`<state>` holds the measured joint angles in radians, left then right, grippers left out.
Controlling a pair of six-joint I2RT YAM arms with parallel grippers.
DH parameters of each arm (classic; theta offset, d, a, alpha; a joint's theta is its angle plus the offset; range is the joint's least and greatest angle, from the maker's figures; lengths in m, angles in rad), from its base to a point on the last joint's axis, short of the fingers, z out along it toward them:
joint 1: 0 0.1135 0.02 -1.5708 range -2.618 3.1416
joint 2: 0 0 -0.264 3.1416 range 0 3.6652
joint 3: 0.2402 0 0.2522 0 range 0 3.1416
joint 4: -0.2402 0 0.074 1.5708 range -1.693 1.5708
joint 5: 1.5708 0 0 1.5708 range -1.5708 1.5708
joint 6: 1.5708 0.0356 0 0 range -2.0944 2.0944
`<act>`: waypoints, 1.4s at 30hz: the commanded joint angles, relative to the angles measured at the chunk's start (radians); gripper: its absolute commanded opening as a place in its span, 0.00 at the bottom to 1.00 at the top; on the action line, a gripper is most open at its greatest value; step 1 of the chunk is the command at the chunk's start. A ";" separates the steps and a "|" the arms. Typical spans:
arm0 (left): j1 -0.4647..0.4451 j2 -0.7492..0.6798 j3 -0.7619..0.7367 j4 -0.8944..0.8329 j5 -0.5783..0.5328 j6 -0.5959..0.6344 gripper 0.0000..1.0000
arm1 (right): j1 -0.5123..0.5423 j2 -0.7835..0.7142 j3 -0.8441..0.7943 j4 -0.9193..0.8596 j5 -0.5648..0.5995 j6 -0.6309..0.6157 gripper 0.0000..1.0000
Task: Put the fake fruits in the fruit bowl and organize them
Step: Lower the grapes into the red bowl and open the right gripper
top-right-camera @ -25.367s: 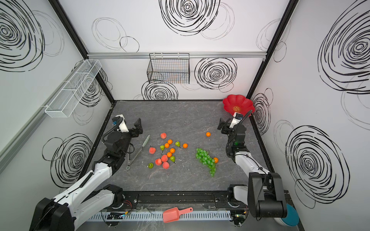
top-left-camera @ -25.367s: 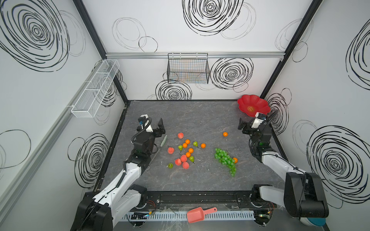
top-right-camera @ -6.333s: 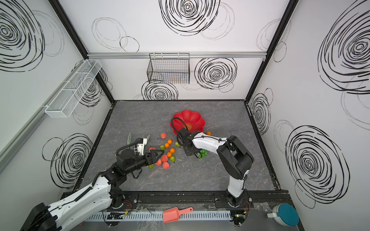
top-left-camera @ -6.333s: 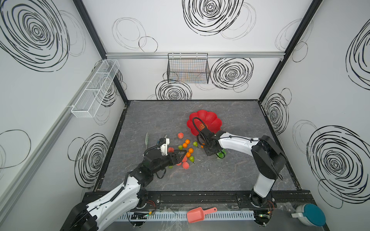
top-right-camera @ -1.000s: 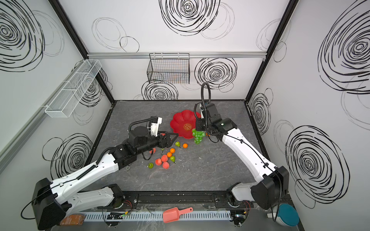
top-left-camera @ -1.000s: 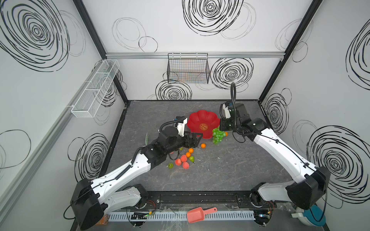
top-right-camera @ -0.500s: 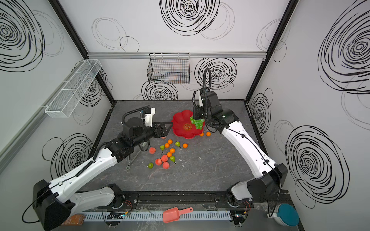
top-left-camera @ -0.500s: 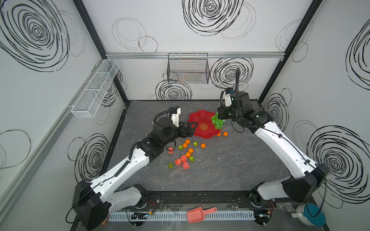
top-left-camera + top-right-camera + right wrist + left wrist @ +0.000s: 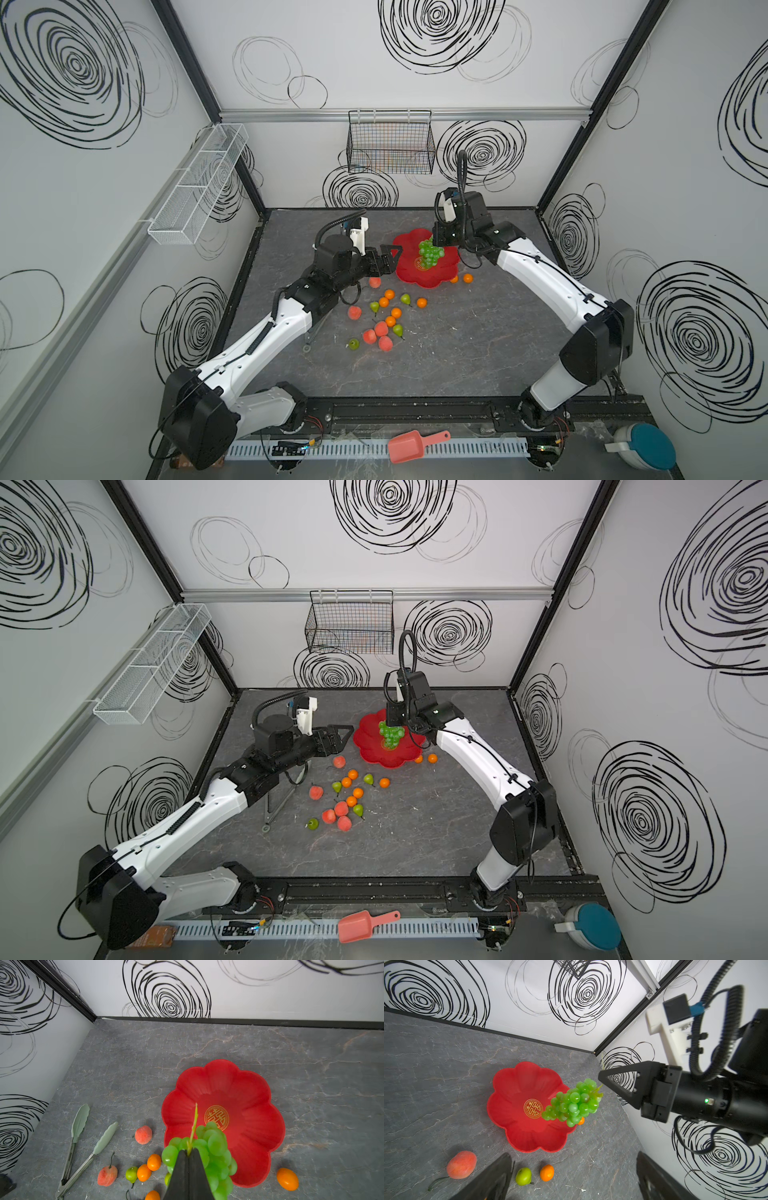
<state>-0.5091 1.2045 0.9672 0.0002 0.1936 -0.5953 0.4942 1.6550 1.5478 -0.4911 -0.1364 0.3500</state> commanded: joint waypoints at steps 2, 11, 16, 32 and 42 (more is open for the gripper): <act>0.007 0.010 -0.033 0.055 0.021 -0.017 0.96 | -0.002 0.056 0.025 0.060 -0.062 0.017 0.00; -0.003 0.026 -0.074 0.073 0.030 -0.035 0.96 | -0.017 0.126 0.026 0.056 -0.049 0.018 0.00; -0.033 0.036 -0.091 0.072 0.021 -0.037 0.96 | -0.066 0.163 0.033 0.029 -0.015 0.029 0.00; -0.094 0.123 -0.043 0.044 0.006 -0.008 0.96 | -0.189 0.262 0.091 -0.085 0.044 0.058 0.00; -0.096 0.136 -0.047 0.038 -0.003 -0.001 0.96 | -0.215 0.295 0.074 -0.073 0.003 0.060 0.00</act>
<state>-0.6014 1.3350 0.8921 0.0154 0.2020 -0.6132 0.2916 1.9163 1.6226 -0.5560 -0.1295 0.4011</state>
